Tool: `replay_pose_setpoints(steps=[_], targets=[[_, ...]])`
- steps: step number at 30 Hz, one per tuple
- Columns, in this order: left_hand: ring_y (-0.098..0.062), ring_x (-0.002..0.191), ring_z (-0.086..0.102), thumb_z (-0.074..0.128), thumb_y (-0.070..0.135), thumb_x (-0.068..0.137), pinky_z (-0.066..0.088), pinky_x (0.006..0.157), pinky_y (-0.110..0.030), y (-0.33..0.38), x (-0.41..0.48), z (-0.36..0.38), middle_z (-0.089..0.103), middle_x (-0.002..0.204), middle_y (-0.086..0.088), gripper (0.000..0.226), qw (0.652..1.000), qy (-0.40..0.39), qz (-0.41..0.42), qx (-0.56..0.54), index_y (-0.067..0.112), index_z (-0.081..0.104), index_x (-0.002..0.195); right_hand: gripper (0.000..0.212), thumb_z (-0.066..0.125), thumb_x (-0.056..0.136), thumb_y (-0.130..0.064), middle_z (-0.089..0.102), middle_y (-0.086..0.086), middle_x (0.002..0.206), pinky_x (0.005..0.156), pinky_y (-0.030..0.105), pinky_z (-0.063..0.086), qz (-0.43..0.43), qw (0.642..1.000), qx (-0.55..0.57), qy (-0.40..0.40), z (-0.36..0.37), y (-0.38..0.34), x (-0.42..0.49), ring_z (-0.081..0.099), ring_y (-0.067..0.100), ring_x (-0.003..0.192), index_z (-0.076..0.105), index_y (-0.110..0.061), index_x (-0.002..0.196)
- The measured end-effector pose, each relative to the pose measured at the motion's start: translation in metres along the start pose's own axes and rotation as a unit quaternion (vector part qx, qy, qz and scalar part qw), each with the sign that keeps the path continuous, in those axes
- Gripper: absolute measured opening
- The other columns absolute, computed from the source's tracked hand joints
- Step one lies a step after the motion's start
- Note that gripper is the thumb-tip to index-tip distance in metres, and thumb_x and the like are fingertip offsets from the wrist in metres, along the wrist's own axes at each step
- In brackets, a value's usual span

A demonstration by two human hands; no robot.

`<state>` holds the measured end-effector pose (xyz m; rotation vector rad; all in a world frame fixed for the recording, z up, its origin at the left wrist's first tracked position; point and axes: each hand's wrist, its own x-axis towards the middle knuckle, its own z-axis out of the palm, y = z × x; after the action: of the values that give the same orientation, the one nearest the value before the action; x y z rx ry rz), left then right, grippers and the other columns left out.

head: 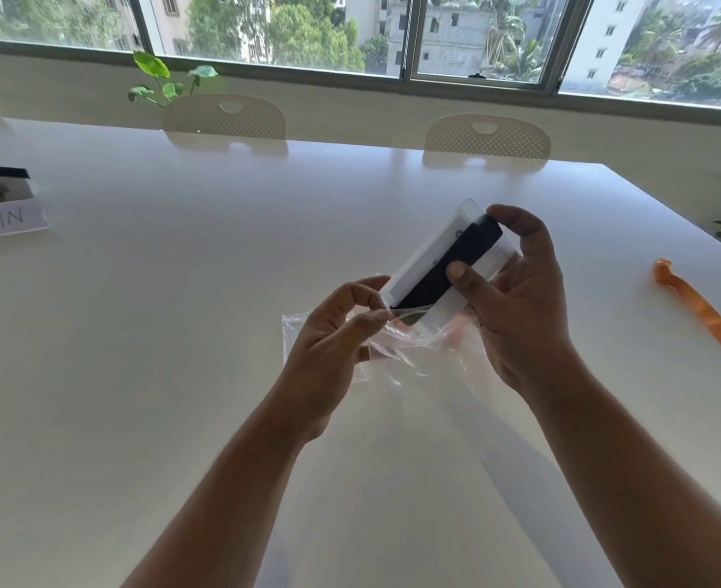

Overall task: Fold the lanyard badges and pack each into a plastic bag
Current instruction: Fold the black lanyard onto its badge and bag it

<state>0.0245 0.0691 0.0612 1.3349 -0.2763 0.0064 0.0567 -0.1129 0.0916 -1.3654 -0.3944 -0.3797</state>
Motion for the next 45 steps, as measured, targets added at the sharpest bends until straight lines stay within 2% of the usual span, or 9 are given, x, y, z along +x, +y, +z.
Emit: replay_pose_setpoints(steps=[3, 6, 9, 12, 20, 27, 33, 39, 45], targets=[[-0.029, 0.080, 0.061, 0.053, 0.013, 0.100, 0.059, 0.068, -0.036, 0.001, -0.001, 0.004, 0.059, 0.091, -0.011, 0.010, 0.997, 0.022, -0.061, -0.042, 0.016, 0.058, 0.092, 0.056, 0.068, 0.079, 0.014, 0.060, 0.010, 0.098, 0.070, 0.037, 0.057, -0.010, 0.999, -0.030, 0.012, -0.001, 0.000, -0.001, 0.063, 0.011, 0.076, 0.048, -0.021, 0.118], [-0.033, 0.080, 0.070, 0.051, 0.015, 0.101, 0.059, 0.067, -0.037, -0.001, -0.002, 0.007, 0.069, 0.089, -0.010, 0.005, 0.989, 0.031, -0.102, -0.098, 0.012, 0.055, 0.101, 0.056, 0.071, 0.077, 0.013, 0.061, 0.001, 0.098, 0.069, 0.025, 0.055, -0.035, 0.996, -0.076, 0.019, -0.001, 0.001, -0.003, 0.064, 0.003, 0.077, 0.047, -0.016, 0.118], [-0.032, 0.095, 0.074, 0.070, 0.029, 0.085, 0.059, 0.080, -0.034, -0.004, -0.001, 0.008, 0.076, 0.102, -0.012, 0.041, 0.986, 0.024, -0.122, -0.107, 0.010, 0.053, 0.117, 0.057, 0.074, 0.074, 0.013, 0.061, -0.009, 0.098, 0.066, 0.015, 0.053, -0.057, 0.990, -0.127, 0.026, -0.001, 0.002, -0.005, 0.064, 0.000, 0.079, 0.047, -0.012, 0.118], [-0.027, 0.105, 0.072, 0.084, 0.021, 0.064, 0.056, 0.092, -0.032, -0.007, -0.002, 0.008, 0.075, 0.109, -0.013, 0.067, 0.988, 0.015, -0.131, -0.077, 0.008, 0.057, 0.124, 0.057, 0.075, 0.075, 0.011, 0.062, -0.005, 0.098, 0.066, 0.016, 0.052, -0.060, 0.988, -0.136, 0.036, -0.002, 0.002, -0.004, 0.064, 0.002, 0.078, 0.048, -0.015, 0.118], [-0.019, 0.082, 0.075, 0.080, 0.028, 0.069, 0.062, 0.074, -0.030, -0.011, -0.004, 0.008, 0.077, 0.093, -0.013, 0.030, 0.990, 0.044, -0.137, -0.001, 0.012, 0.072, 0.093, 0.055, 0.074, 0.073, -0.001, 0.062, 0.003, 0.092, 0.064, 0.025, 0.054, -0.033, 0.995, -0.089, 0.029, 0.002, 0.001, -0.006, 0.063, 0.008, 0.072, 0.049, -0.022, 0.118], [-0.026, 0.092, 0.075, 0.073, 0.033, 0.076, 0.062, 0.079, -0.035, -0.007, -0.007, 0.013, 0.078, 0.098, -0.012, 0.044, 0.991, 0.022, -0.129, -0.021, 0.002, 0.068, 0.108, 0.055, 0.074, 0.074, -0.002, 0.062, 0.002, 0.092, 0.064, 0.023, 0.054, -0.043, 0.994, -0.090, 0.033, -0.002, -0.001, -0.002, 0.063, 0.006, 0.071, 0.049, -0.023, 0.118], [-0.028, 0.092, 0.075, 0.080, 0.042, 0.067, 0.059, 0.073, -0.030, -0.005, -0.006, 0.013, 0.077, 0.094, -0.015, 0.029, 0.991, 0.045, -0.111, -0.062, 0.021, 0.077, 0.087, 0.055, 0.074, 0.076, 0.005, 0.064, -0.004, 0.089, 0.059, 0.018, 0.054, -0.058, 0.991, -0.117, 0.009, -0.004, -0.002, -0.004, 0.065, 0.004, 0.067, 0.050, -0.017, 0.120], [-0.024, 0.090, 0.071, 0.075, 0.037, 0.076, 0.059, 0.090, -0.042, -0.006, -0.006, 0.013, 0.075, 0.096, -0.018, 0.026, 0.993, 0.049, -0.101, -0.041, 0.014, 0.075, 0.086, 0.049, 0.076, 0.079, 0.002, 0.066, -0.023, 0.098, 0.064, 0.015, 0.055, -0.061, 0.983, -0.169, -0.043, -0.002, -0.001, -0.005, 0.069, 0.007, 0.084, 0.057, -0.023, 0.115], [-0.020, 0.088, 0.071, 0.070, 0.036, 0.077, 0.059, 0.079, -0.031, -0.004, -0.006, 0.011, 0.076, 0.094, -0.008, 0.020, 0.992, 0.054, -0.096, -0.067, 0.018, 0.077, 0.081, 0.030, 0.074, 0.083, -0.007, 0.071, -0.023, 0.093, 0.067, 0.013, 0.053, -0.038, 0.978, -0.189, -0.078, 0.002, 0.004, -0.007, 0.068, 0.002, 0.083, 0.067, -0.033, 0.097]])
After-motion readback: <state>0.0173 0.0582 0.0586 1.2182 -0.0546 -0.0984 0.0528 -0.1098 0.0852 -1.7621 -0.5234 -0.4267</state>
